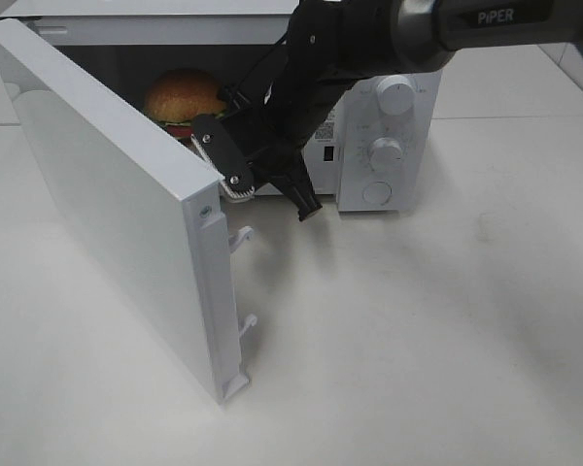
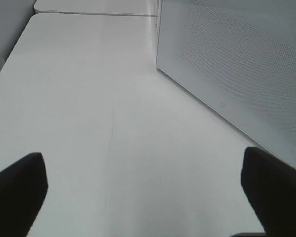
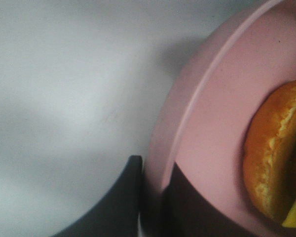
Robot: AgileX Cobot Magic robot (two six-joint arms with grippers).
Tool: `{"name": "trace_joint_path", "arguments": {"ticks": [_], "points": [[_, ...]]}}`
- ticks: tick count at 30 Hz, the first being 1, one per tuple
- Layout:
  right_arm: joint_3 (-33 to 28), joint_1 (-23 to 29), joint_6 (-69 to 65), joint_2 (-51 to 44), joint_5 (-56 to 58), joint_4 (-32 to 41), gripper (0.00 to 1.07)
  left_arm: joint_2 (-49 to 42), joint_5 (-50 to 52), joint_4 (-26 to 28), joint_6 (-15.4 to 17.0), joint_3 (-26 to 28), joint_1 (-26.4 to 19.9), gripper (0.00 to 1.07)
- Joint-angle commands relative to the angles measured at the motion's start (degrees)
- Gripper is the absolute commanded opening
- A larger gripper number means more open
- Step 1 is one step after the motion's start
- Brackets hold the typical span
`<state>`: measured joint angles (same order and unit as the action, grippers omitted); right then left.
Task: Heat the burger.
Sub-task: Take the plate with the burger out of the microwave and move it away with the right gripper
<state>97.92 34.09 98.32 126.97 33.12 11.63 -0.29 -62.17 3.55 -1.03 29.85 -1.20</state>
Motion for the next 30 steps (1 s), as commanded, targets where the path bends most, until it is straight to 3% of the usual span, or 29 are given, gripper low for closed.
{"name": "trace_joint_path", "arguments": {"ticks": [1,22,30], "points": [[-2.9,0.2,3.0,-2.6,0.5,0.6,0.0,-0.3,0.7,0.1,0.3,-0.3,-0.2,1.0],[-17.2,0.2,7.5,-13.1,-4.2,3.4,0.0,-0.3,0.7,0.1,0.3,-0.3,-0.2,1.0],[-19.5,-2.1,7.4,-14.9,-5.8,2.0,0.0,-0.3,0.7,0.1,0.3,-0.3,-0.2,1.0]]}}
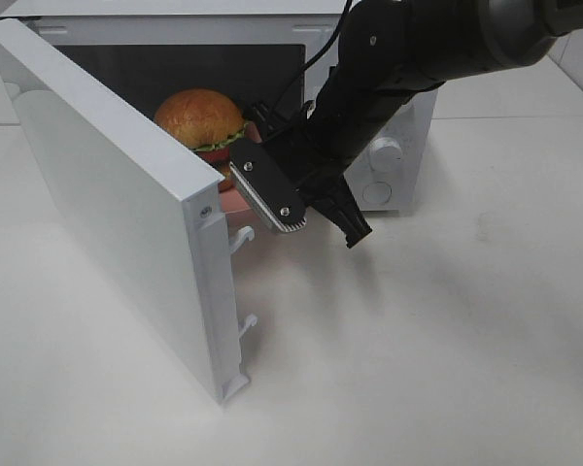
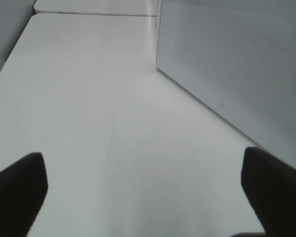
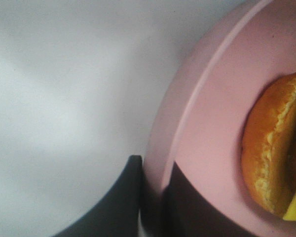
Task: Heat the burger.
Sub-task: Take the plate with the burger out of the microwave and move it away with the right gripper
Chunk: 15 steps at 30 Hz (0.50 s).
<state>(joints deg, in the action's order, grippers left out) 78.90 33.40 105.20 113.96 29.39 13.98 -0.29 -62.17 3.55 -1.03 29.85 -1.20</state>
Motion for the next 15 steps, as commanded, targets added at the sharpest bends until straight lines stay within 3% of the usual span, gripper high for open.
{"name": "trace_joint_path", "arguments": {"ticks": [1,15], "points": [[-0.5,-2.0,0.6,-2.0,-1.9,-0.4,0.0,-0.3,0.7,0.1,0.3,-0.3,-0.2,1.0],[-4.5,-3.8,0.9,-6.0,-1.4,-0.5,0.0,-0.3,0.7,0.1,0.3,-0.3,-0.2,1.0]]}}
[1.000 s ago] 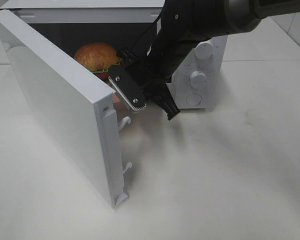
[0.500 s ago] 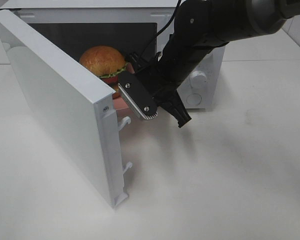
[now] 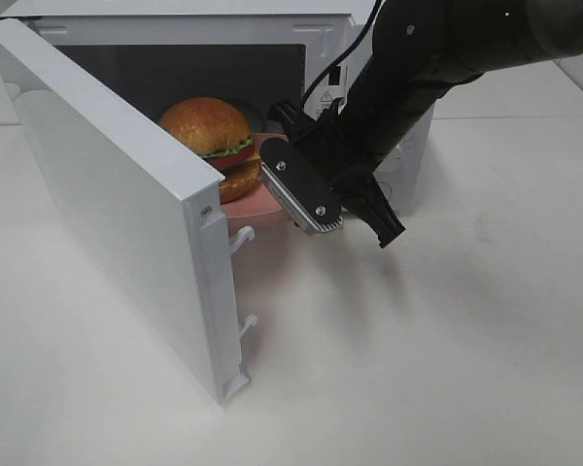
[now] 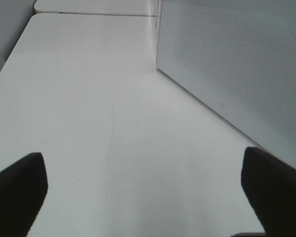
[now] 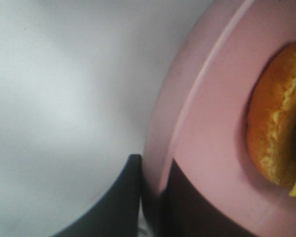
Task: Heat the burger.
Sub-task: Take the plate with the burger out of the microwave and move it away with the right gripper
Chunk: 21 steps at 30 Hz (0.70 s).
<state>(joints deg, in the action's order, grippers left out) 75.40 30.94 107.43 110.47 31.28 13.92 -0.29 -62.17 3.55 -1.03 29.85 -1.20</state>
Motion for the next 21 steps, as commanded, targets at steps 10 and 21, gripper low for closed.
{"name": "trace_joint_path", "arguments": {"ticks": [10,21], "points": [[-9.1,-1.3,-1.4,-7.6,-6.1,-0.2,0.0,-0.3,0.7,0.1,0.3,-0.3,-0.2,1.0],[-19.8,-1.3,-1.9,-17.4,-10.1,-0.8,0.0,-0.3,0.7,0.1,0.3,-0.3,-0.2,1.0]]}}
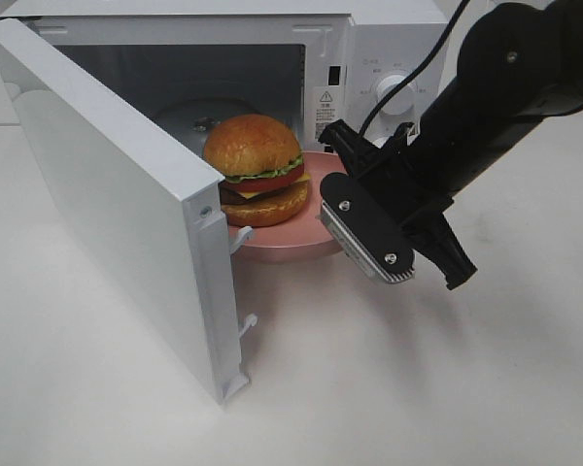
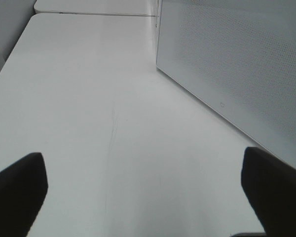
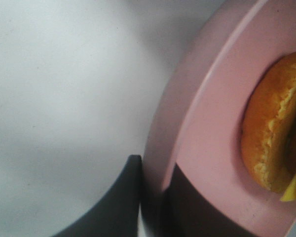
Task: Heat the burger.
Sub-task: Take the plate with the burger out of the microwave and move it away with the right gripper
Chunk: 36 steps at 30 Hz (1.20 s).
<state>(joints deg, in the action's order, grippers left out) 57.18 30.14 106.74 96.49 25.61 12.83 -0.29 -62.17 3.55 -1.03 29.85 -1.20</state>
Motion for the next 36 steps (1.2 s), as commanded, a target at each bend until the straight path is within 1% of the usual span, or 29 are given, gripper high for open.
{"name": "trace_joint_path", "arguments": {"ticks": [1,2,4,5,6,12,14,20,22,28,32,36], "points": [[-3.3,-0.5,-1.7,-5.1,-5.6,-0.6,0.0,-0.3,0.7,0.1,0.3,-0.3,-0.2,1.0],[-3.3,-0.5,-1.7,-5.1,-5.6,-0.6,0.0,-0.3,0.7,0.1,0.3,-0.3,-0.2,1.0],[-5.7,-0.5,-3.6,-7.4,-6.4,-1.7,0.0,-0.3,0.7,0.1,0.3,-0.3,-0.2,1.0],[-5.7,-0.5,-3.6,-7.4,-6.4,-1.7,0.0,-0.3,0.7,0.1,0.3,-0.3,-0.2,1.0],[-7.3,-0.5,-4.7,-9.2,-7.0,-2.2,0.0,-0.3,0.7,0.1,0.3,-0.3,-0.2,1.0],[-10.8,-0.5,-5.9,-13.3,-7.1,-2.2,0.0,-0.3,0.7,0.1,0.3,-0.3,-0.2,1.0],[-13.2,-0.5,-6.5,-16.3,-8.1,-2.5,0.0,-0.3,0.7,0.1,0.3,-0.3,-0.2,1.0],[-16.5,-0.5,-7.4,-20.7,-8.8,-2.6,0.0,-0.3,0.7,0.1,0.3,-0.3,-0.2,1.0],[-18.6,-0.5,-8.7,-23.7,-9.5,-2.6,0.0,-0.3,0.7,0.1,0.3,-0.3,-0.2,1.0],[-21.1,-0.5,-10.7,-28.0,-9.2,-2.8,0.0,-0.3,0.7,0.1,0.3,-0.3,-0.2,1.0],[-24.1,-0.5,-13.5,-31.9,-8.0,-5.0,0.0,-0.3,0.7,0.1,0.3,-0.3,-0.2,1.0],[-25.7,-0.5,-15.4,-34.2,-8.0,-5.7,0.0,-0.3,0.7,0.1,0.3,-0.3,-0.2,1.0]]}}
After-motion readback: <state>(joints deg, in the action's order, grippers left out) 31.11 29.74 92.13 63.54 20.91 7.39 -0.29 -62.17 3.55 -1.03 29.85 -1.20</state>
